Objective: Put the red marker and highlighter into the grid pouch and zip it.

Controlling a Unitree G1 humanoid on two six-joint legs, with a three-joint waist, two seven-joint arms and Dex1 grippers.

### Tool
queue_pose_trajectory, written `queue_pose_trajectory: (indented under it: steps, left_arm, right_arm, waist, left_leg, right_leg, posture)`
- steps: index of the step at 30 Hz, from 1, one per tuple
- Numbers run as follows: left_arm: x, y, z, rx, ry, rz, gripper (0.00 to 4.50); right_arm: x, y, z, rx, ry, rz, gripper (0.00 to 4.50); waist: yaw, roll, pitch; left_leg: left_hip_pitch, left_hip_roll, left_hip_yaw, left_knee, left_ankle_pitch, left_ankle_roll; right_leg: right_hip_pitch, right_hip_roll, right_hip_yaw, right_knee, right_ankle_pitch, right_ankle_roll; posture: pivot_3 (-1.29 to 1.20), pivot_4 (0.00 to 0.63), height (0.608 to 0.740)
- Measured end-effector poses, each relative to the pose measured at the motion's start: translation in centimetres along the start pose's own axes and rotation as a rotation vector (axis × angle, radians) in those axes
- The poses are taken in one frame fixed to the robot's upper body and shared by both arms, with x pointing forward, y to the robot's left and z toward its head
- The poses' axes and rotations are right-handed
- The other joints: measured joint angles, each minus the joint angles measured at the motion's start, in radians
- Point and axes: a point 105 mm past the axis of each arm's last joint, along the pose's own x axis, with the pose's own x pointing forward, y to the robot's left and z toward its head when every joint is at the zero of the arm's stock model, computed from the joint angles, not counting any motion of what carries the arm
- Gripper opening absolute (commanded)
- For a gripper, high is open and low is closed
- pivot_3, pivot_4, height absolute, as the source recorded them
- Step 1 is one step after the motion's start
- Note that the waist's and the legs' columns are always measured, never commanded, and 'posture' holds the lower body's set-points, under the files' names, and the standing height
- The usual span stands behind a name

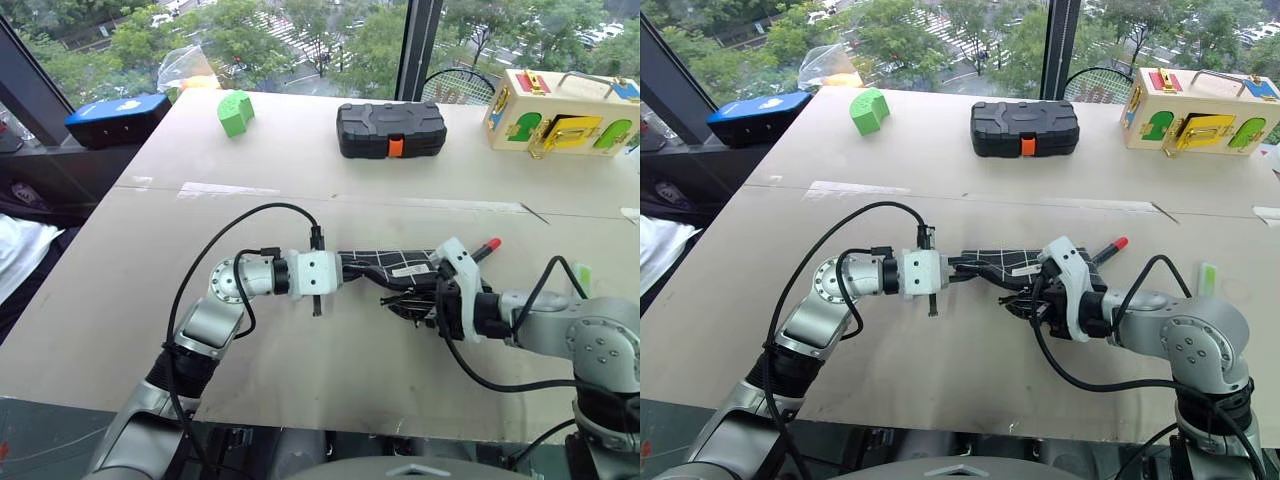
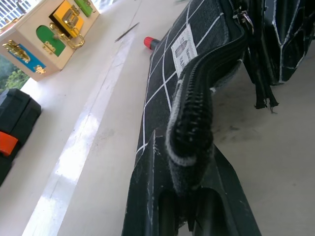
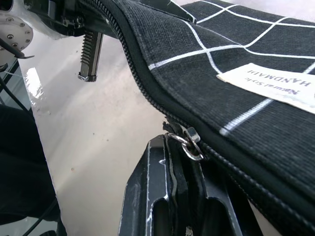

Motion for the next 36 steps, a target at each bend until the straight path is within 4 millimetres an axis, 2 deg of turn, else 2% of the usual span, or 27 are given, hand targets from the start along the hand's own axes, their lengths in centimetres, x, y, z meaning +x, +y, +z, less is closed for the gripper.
queue_pose_trajectory:
  steps: [13,21,31,36]
  left_arm:
    - [0.0,0.6,0.2,0.008,-0.013,0.036,0.0]
    - [0.0,0.5,-0.2,0.018,0.002,0.047,0.0]
    - [0.5,1.5,-0.5,0.013,0.023,0.12,0.0]
    - [0.5,1.5,-0.5,0.019,0.026,0.119,0.0]
  right_arm:
    - [0.1,0.1,0.7,-0.016,-0.017,-0.002,0.02]
    - [0.1,-0.6,1.3,0.005,-0.029,-0.011,0.02]
    - [1.5,0.1,2.7,0.051,-0.102,0.022,0.02]
    - [1.3,-0.5,3.1,0.08,-0.135,-0.008,0.02]
  waist:
    - [0.0,0.0,0.0]
    - [0.0,0.0,0.0]
    - [-0.001,0.0,0.0]
    - [-0.001,0.0,0.0]
  left_leg:
    - [0.0,0.0,0.0,0.0,0.0,0.0]
    - [0.0,0.0,0.0,0.0,0.0,0.0]
    - [0.0,0.0,0.0,0.0,0.0,0.0]
    - [0.0,0.0,0.0,0.0,0.0,0.0]
  right_leg:
    - [0.0,0.0,0.0,0.0,0.0,0.0]
    - [0.0,0.0,0.0,0.0,0.0,0.0]
    - [0.0,0.0,0.0,0.0,0.0,0.0]
    - [0.0,0.0,0.0,0.0,0.0,0.0]
  posture:
    - [0.0,0.15,0.74]
    - [0.0,0.15,0.74]
    - [0.0,0.15,0.74]
    - [0.0,0.15,0.74]
